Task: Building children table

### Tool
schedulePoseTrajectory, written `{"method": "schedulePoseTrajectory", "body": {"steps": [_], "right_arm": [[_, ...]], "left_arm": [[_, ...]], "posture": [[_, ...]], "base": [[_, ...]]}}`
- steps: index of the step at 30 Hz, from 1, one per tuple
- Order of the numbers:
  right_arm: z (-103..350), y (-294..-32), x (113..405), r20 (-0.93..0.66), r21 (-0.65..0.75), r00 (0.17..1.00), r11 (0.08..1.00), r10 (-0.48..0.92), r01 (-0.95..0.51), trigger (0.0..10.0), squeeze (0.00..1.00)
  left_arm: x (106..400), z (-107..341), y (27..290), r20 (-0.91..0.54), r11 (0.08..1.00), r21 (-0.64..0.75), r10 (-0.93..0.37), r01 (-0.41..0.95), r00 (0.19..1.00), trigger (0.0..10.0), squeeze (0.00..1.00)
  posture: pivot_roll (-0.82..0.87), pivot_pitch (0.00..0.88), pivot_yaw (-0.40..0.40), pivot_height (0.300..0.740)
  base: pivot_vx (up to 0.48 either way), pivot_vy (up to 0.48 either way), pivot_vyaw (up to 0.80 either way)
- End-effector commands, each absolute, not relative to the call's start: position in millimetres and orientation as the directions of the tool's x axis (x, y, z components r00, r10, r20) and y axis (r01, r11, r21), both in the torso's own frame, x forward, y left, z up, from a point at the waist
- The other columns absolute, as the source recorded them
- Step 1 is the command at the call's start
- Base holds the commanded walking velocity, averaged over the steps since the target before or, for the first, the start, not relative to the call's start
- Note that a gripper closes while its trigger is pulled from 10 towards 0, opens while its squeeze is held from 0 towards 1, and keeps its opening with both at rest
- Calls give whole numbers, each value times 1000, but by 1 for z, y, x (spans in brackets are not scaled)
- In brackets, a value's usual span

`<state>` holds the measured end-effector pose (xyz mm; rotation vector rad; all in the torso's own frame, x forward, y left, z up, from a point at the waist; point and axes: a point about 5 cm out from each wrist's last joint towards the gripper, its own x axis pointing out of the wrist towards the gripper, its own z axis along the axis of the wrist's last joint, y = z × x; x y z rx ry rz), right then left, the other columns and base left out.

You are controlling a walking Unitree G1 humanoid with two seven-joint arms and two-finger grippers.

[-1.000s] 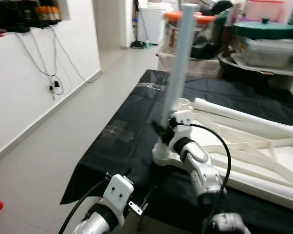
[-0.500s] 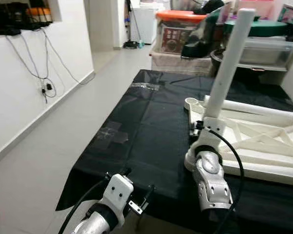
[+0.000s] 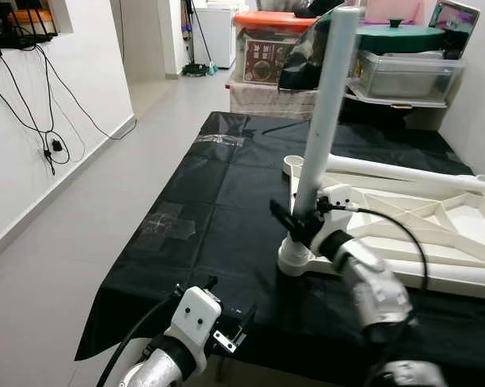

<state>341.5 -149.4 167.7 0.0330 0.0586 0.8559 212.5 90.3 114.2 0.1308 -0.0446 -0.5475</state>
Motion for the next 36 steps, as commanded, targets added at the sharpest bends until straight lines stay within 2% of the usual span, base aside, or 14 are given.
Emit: {"method": "schedulePoseTrajectory", "body": {"steps": [1,8,9,11,12,14,15,21,24,26,29,30,35,36], "right_arm": [[158,-126,335,-72,101,511,517,856,-850,10000,0],[161,-115,340,-114,96,337,348,935,-933,10000,0],[163,-109,342,-106,104,302,312,948,-944,8549,0],[163,-109,342,-106,104,302,312,948,-944,8549,0],[164,-104,343,-90,115,262,271,961,-956,2000,0],[164,-104,343,-90,115,262,271,961,-956,2000,0],[164,-100,344,-75,114,266,273,961,-955,0,0],[159,-99,345,-39,102,384,385,923,-917,0,0],[145,-123,354,-62,45,826,828,561,-559,0,0],[143,-133,355,-66,12,910,913,408,-408,0,0],[143,-145,354,-61,-5,964,966,258,-259,0,0],[144,-156,351,-54,-18,993,994,105,-106,0,0],[144,-164,347,-43,-21,999,1000,-8,8,0,0],[144,-167,339,-47,-1,991,992,-127,127,0,0]], "left_arm": [[213,111,90,-1,841,131,-529,525,849,10000,0],[214,110,90,-1,842,132,-528,523,849,10000,0],[213,110,90,-2,842,133,-527,522,850,10000,0],[213,110,90,-2,842,133,-527,522,850,10000,0],[213,109,90,-2,843,133,-526,522,850,10000,0],[213,109,90,-2,843,133,-526,522,850,10000,0],[213,109,90,-4,842,132,-527,523,850,10000,0],[212,108,89,-7,840,130,-530,526,848,10000,0],[211,108,89,-9,836,126,-537,534,844,10000,0],[211,108,89,-10,835,126,-538,535,843,10000,0],[211,107,90,-10,835,125,-539,536,842,10000,0],[211,107,90,-11,834,124,-541,538,841,10000,0],[211,107,90,-11,833,124,-542,539,840,10000,0],[211,108,90,-11,833,126,-542,539,840,10000,0]], "posture": [[149,0,-47,740],[165,0,-58,740],[167,0,-57,740],[167,0,-57,740],[167,0,-58,740],[167,0,-58,740],[166,0,-58,740],[161,0,-57,740],[150,0,-52,740],[143,0,-44,740],[142,0,-42,740],[139,0,-42,740],[143,0,-40,740],[147,0,-48,740]], "base": [[0,0,0],[0,0,0],[0,0,0],[0,0,0],[0,0,0],[0,0,0],[0,0,0],[0,0,0],[0,0,0],[0,0,0],[0,0,0],[0,0,0],[0,0,0],[0,0,0]]}}
